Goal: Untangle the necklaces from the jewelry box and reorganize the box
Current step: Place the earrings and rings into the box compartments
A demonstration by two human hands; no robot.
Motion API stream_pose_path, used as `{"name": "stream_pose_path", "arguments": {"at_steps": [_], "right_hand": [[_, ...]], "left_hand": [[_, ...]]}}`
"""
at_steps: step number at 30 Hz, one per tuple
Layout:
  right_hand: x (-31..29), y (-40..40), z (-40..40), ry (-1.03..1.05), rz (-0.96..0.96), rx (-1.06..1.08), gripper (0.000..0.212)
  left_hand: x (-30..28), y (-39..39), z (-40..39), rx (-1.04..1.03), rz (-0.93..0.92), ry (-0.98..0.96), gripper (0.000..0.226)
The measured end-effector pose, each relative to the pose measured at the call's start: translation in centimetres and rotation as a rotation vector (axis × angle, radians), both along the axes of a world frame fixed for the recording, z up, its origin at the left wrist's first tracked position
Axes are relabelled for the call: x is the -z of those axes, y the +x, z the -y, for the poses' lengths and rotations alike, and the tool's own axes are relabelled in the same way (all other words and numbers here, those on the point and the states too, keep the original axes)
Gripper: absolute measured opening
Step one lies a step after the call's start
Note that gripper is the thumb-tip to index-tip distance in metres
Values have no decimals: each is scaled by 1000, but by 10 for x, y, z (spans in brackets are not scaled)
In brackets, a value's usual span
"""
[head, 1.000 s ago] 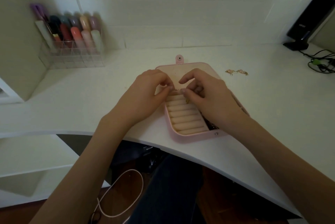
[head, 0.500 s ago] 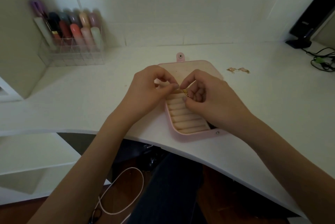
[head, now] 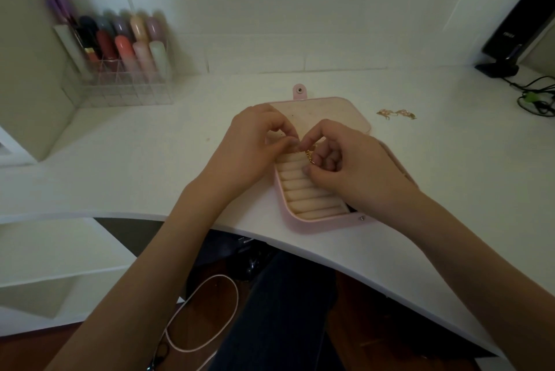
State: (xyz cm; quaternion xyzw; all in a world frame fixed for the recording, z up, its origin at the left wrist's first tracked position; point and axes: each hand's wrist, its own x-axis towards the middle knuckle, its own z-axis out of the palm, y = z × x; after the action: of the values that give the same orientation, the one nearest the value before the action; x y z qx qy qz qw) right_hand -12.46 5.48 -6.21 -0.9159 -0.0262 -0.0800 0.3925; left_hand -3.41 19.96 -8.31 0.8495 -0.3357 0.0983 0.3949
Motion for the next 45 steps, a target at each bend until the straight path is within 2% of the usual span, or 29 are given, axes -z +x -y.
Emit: {"name": "stream_pose_path", "arguments": {"at_steps": [6, 25, 34, 45], "right_hand": [[2, 3, 6, 28, 3, 77, 27], [0, 4, 12, -8, -5, 111, 23], [-2, 2, 12, -42, -19, 129, 22], [-7, -1, 11, -117, -62, 109, 14]], "left_hand": [[1, -1, 3, 19, 100, 26, 4], [6, 6, 13, 73, 135, 63, 4], [-3, 4, 16, 176, 329, 211, 12], [-4, -3, 6, 215, 314, 217, 22]]}}
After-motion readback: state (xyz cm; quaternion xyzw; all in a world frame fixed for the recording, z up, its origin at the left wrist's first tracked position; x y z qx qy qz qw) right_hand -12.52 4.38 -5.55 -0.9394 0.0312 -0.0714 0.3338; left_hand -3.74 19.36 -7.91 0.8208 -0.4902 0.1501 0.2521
